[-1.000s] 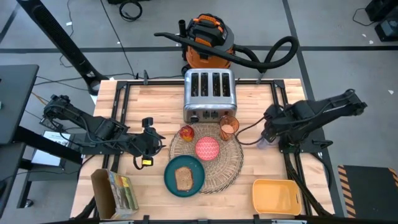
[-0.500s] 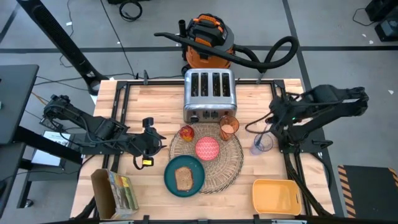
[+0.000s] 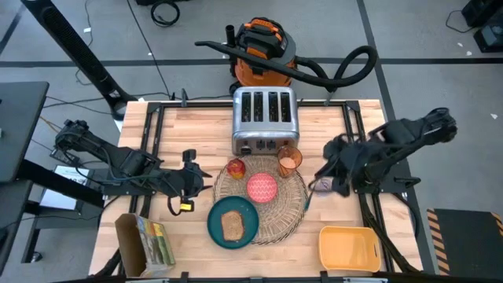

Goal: Arrange a breakfast setting
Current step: Put the blue spoon on the brown placemat to the right of the red patterned bowl

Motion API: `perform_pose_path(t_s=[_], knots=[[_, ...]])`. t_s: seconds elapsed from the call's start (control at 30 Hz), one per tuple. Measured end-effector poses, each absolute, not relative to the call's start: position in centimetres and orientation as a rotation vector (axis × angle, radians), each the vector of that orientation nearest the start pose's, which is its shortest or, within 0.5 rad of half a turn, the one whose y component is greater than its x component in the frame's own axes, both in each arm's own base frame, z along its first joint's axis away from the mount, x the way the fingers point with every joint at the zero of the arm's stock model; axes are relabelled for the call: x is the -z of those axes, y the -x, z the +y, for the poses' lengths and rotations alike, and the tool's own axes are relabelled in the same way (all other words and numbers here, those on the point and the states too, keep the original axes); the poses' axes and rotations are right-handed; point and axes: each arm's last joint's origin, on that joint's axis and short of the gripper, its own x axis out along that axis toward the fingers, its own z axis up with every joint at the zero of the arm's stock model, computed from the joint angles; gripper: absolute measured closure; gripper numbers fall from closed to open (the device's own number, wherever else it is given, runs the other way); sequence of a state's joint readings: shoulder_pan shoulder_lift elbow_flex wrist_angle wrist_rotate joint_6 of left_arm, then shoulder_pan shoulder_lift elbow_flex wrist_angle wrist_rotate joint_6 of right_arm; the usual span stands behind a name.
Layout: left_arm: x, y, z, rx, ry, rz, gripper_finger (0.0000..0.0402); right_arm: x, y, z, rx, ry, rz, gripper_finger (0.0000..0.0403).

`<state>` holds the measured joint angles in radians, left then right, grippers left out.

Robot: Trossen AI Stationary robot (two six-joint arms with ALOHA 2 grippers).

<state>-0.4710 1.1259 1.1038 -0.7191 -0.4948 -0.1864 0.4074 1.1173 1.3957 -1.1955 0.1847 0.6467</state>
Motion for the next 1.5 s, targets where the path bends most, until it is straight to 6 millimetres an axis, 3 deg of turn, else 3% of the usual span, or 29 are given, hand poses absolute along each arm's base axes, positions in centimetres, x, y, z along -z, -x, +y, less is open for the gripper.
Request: perform_pose_path(t_s=[0.27, 0.53, 0.77, 0.97, 1.23, 1.5], knots=[[-33.6, -20.1, -9.8, -0.03, -0.153, 0.62, 0.0262, -35.5, -20.9, 11.1, -0.079, -0.342, 0.932, 0.0392], [-33.8, -19.6, -11.2, 0.036, -0.157, 0.586, 0.0262, -29.6, -23.8, 13.5, -0.193, -0.382, 0.944, 0.0392], [-33.8, -19.1, -12.1, 0.078, -0.168, 0.58, 0.0262, -25.3, -24.0, 12.1, -0.229, -0.507, 0.859, 0.0392], [-33.8, -19.1, -12.2, 0.082, -0.169, 0.579, 0.0262, -22.8, -24.3, 11.5, -0.184, -0.512, 0.959, 0.0393], [-33.9, -19.1, -12.1, 0.081, -0.171, 0.575, 0.0262, -21.8, -23.4, 10.2, 0.051, -0.462, 1.172, 0.0393], [-33.9, -19.1, -12.1, 0.081, -0.171, 0.575, 0.0262, -21.9, -22.8, 9.0, 0.151, -0.444, 1.201, 0.0393]])
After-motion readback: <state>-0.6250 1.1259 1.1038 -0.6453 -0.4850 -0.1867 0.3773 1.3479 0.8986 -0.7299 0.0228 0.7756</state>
